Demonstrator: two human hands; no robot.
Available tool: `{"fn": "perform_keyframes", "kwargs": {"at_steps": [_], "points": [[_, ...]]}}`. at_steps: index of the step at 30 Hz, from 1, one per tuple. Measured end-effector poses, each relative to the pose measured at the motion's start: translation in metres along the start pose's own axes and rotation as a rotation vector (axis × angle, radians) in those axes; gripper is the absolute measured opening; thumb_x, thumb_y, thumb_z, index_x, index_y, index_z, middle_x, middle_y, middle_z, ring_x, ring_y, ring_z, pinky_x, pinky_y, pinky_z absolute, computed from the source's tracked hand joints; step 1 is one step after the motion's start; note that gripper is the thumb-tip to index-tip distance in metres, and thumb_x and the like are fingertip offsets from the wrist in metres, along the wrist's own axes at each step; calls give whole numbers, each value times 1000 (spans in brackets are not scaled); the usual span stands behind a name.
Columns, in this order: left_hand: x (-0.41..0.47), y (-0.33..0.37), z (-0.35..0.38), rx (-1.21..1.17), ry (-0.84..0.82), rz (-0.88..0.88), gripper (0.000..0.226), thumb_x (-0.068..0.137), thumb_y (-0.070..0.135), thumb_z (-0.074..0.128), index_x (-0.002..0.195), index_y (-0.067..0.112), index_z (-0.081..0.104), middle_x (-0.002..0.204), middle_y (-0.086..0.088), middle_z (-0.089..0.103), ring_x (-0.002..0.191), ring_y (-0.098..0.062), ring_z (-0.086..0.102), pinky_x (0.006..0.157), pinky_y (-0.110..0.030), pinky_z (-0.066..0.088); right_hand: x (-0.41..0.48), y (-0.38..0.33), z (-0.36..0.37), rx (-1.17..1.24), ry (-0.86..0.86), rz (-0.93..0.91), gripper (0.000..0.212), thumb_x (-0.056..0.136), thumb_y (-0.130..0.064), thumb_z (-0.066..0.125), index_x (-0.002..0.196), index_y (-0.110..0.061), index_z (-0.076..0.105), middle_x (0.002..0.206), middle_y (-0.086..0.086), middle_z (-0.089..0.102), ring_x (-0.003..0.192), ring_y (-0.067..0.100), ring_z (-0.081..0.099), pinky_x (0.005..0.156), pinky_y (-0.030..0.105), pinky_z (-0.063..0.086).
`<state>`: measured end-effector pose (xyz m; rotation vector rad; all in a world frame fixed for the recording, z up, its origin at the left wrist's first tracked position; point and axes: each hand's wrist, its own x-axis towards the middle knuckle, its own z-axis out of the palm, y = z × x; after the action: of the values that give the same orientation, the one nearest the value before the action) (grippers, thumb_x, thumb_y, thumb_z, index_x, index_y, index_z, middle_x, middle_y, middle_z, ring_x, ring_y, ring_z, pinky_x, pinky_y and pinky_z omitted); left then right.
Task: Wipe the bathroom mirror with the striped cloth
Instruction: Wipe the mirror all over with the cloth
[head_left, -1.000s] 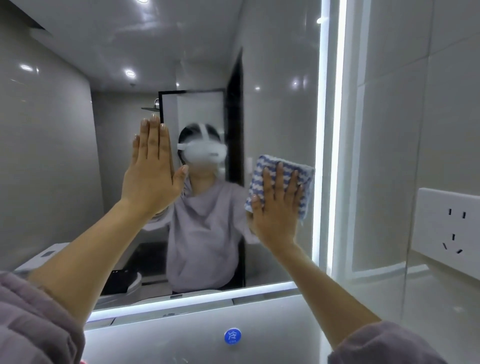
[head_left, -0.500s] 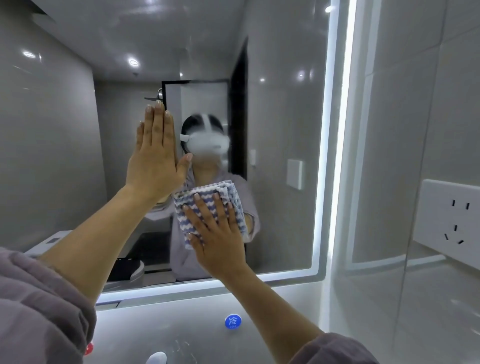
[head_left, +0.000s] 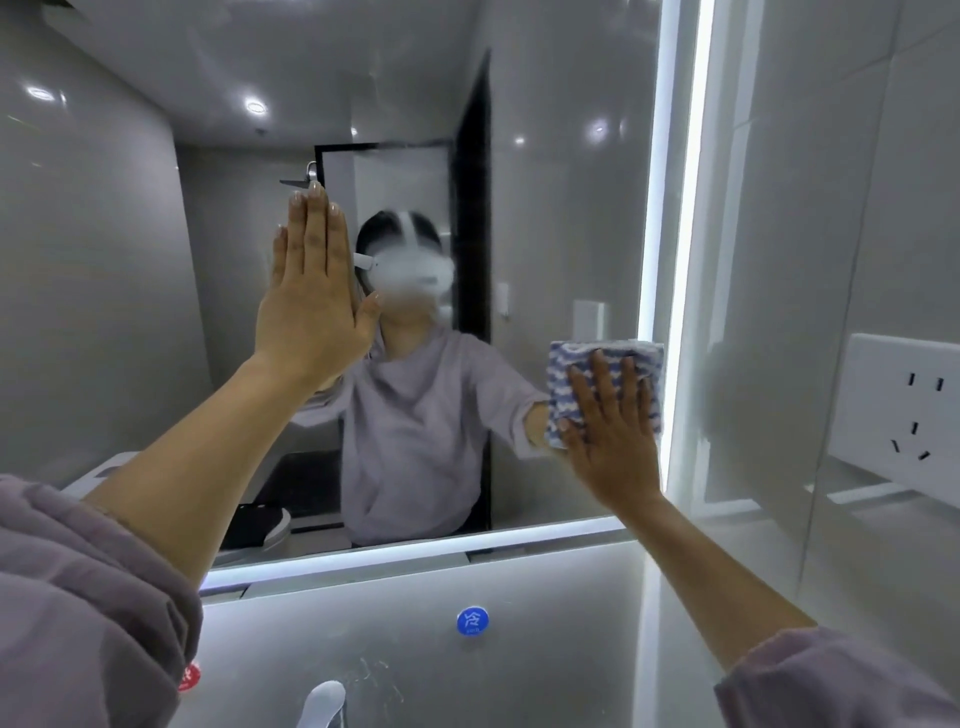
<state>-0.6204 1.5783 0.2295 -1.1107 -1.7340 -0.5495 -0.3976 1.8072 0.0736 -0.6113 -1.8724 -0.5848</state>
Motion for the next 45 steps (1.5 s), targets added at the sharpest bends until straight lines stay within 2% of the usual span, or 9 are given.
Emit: {"fn": "perform_keyframes", "kwargs": {"at_steps": [3,7,11,14,18,23,28,37,45], "points": [[1,1,-1,8,-11,-2,84,96,43,38,148,-2,-10,158,-20,-15,146,-32,-15,121,-44,-6,-6,15,-9,15,-58,200,61,101,-49,11,154,-19,6,160,3,-5,146,17,-17,119,42,-8],[1,2,-2,4,-15,-2,82,96,40,38,148,-3,-9,158,-21,-14,146,-33,-14,120,-43,-6,-8,12,-9,-14,-128,276,63,98,-51,9,150,-26,-18,159,8,-6,145,20,-23,119,42,-8],[1,2,0,-8,-1,-4,81,97,39,38,148,-3,-8,158,-21,-13,147,-32,-13,121,-41,-7,-10,-4,-6,111,-181,393,68,95,-49,26,153,-19,8,161,10,-2,144,24,-18,113,39,-16],[1,2,1,-15,7,1,81,97,39,38,148,-4,-7,158,-21,-13,147,-32,-13,120,-41,-8,-14,-36,4,85,-134,442,70,96,-53,17,150,-23,-16,158,7,-21,142,21,-28,117,44,-12],[1,1,1,-15,11,5,81,97,41,36,148,-3,-8,158,-20,-14,147,-32,-14,119,-39,-10,-34,-84,17,138,-90,295,74,96,-50,28,152,-15,-5,160,11,-10,147,38,-3,119,53,-2],[1,1,1,4,6,3,81,97,40,37,148,-3,-9,158,-21,-14,146,-33,-14,120,-42,-8,-70,-147,28,219,-51,82,74,93,-43,43,153,-17,9,161,9,-1,147,37,-2,118,53,4],[1,0,1,22,-1,9,81,96,41,35,148,-4,-8,158,-22,-13,146,-34,-13,121,-44,-6,-86,-179,31,222,-150,11,64,98,-48,33,153,-21,15,159,9,15,147,36,5,119,49,6],[1,-2,0,10,2,9,83,96,45,35,148,-2,-10,158,-20,-13,147,-32,-14,120,-42,-7,-92,-126,38,162,-99,-93,68,93,-42,43,153,-24,16,162,1,6,148,31,7,120,50,4],[1,0,-3,10,-11,3,83,96,43,36,148,-2,-10,158,-20,-14,147,-32,-14,120,-42,-7,-110,-26,35,95,-184,-5,56,102,-34,18,153,-18,1,162,6,-5,146,39,10,115,59,15]]}}
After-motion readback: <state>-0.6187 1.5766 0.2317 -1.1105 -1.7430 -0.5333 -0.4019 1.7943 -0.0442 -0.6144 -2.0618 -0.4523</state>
